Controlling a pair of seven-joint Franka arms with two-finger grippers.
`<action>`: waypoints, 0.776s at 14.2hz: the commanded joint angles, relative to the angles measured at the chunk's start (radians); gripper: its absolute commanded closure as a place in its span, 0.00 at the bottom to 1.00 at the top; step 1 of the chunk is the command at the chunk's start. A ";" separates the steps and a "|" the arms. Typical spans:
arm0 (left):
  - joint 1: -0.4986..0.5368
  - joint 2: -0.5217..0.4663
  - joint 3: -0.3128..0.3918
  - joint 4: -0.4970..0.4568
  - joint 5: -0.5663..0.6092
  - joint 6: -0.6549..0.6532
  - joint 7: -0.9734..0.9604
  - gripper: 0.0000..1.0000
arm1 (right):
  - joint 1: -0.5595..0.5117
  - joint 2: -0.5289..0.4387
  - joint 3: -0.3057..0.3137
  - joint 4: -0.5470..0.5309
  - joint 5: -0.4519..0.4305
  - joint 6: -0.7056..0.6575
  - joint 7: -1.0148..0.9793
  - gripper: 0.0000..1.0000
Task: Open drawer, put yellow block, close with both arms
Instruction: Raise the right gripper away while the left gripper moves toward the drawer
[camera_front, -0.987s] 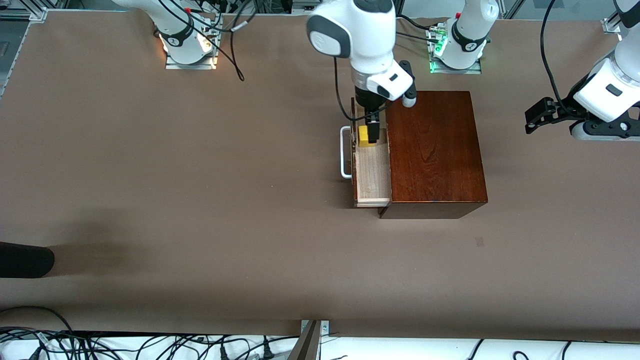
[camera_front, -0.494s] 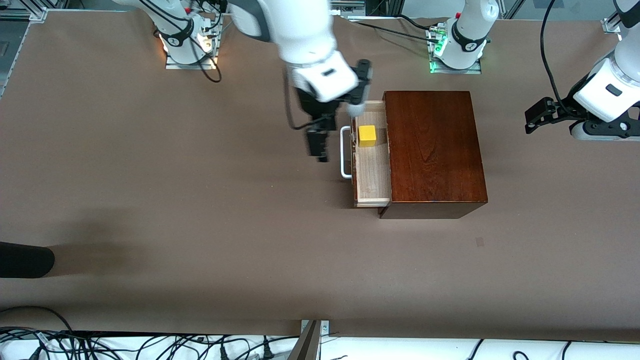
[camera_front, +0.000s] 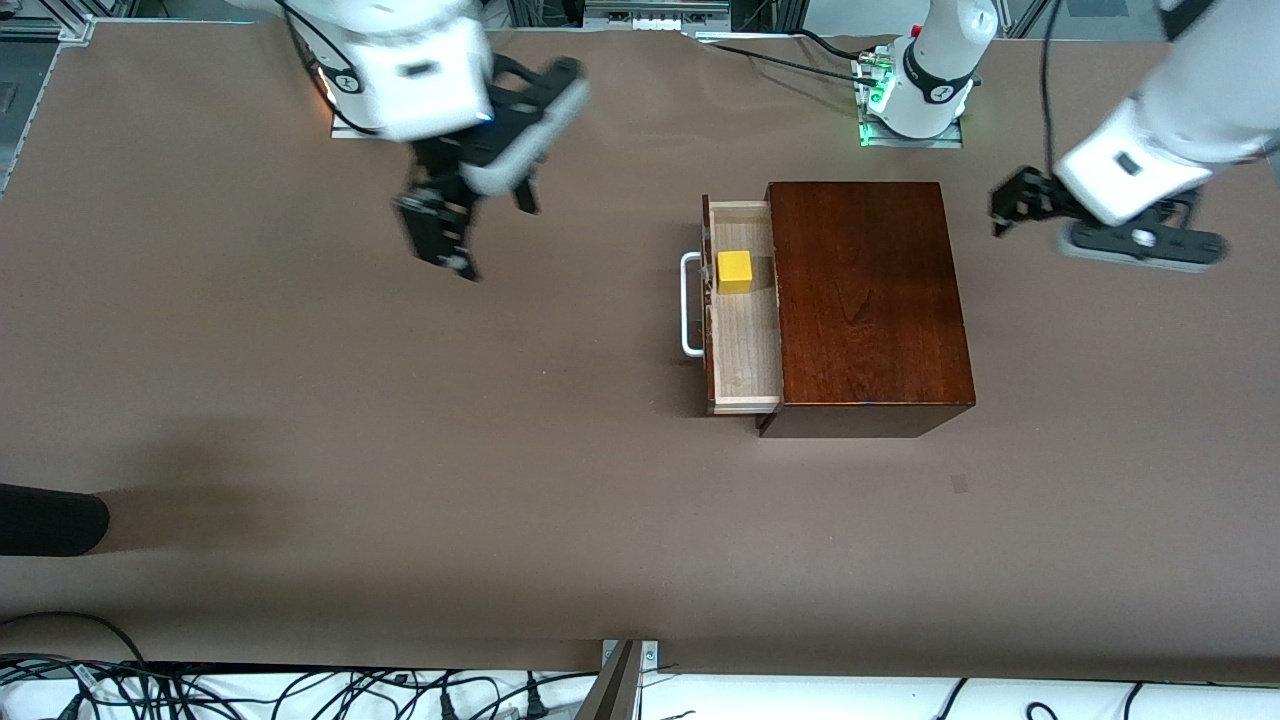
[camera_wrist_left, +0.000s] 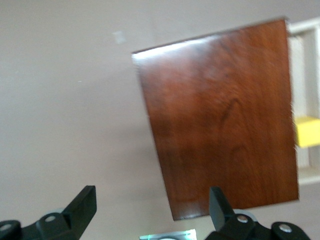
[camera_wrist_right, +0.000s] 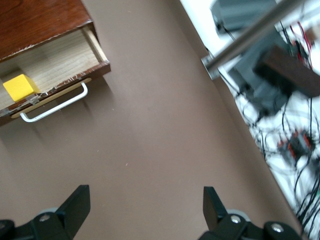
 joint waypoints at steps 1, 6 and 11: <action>-0.083 0.063 0.004 0.081 -0.022 -0.062 0.183 0.00 | -0.109 -0.181 0.008 -0.232 0.090 0.010 0.083 0.00; -0.237 0.102 0.003 0.082 -0.137 -0.059 0.331 0.00 | -0.269 -0.354 -0.041 -0.433 0.170 -0.034 0.074 0.00; -0.372 0.294 0.001 0.251 -0.275 -0.053 0.334 0.00 | -0.377 -0.419 -0.113 -0.541 0.166 -0.049 0.000 0.00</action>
